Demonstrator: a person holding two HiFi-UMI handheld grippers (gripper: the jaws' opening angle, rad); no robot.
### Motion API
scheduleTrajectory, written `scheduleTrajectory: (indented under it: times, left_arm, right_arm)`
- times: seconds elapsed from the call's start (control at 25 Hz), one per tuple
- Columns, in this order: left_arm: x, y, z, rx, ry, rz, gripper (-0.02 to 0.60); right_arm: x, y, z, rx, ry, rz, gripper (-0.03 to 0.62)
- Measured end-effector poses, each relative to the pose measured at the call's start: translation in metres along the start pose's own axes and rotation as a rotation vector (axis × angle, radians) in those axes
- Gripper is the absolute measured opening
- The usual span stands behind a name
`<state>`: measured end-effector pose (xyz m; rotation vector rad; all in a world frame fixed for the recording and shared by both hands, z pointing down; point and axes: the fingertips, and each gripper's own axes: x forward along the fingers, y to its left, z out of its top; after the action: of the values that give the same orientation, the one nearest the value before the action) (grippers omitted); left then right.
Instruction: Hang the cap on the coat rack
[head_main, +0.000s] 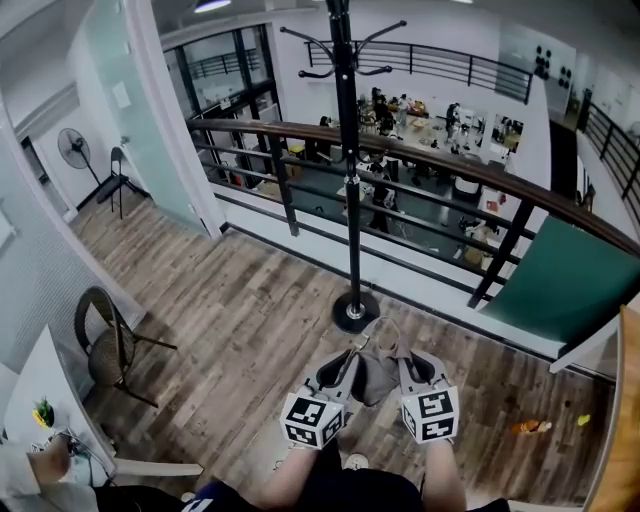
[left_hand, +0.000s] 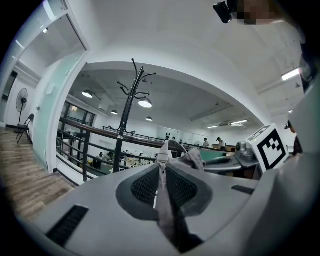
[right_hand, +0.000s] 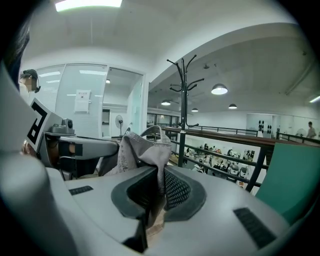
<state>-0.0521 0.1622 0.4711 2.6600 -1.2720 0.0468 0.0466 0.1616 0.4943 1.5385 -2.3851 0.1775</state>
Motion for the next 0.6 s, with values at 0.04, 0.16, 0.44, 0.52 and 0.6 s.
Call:
scheduleTrajectory:
  times: [0.04, 0.16, 0.44, 0.52, 0.6]
  left_arm:
    - [0.003, 0.001, 0.000, 0.001, 0.000, -0.001, 0.041]
    - [0.014, 0.010, -0.002, 0.003, 0.002, -0.005, 0.041]
    - [0.058, 0.053, 0.004, 0.006, 0.001, -0.026, 0.041]
    - [0.075, 0.067, 0.010, 0.003, -0.003, -0.038, 0.041]
    - [0.091, 0.085, 0.016, 0.006, -0.007, -0.050, 0.041]
  right_arm:
    - [0.002, -0.002, 0.000, 0.001, -0.001, -0.002, 0.028]
    - [0.014, -0.006, -0.001, 0.012, -0.003, -0.010, 0.028]
    - [0.067, -0.025, 0.009, 0.017, 0.008, -0.042, 0.028]
    - [0.085, -0.034, 0.018, 0.016, 0.007, -0.057, 0.028]
    - [0.107, -0.040, 0.026, 0.015, 0.009, -0.069, 0.028]
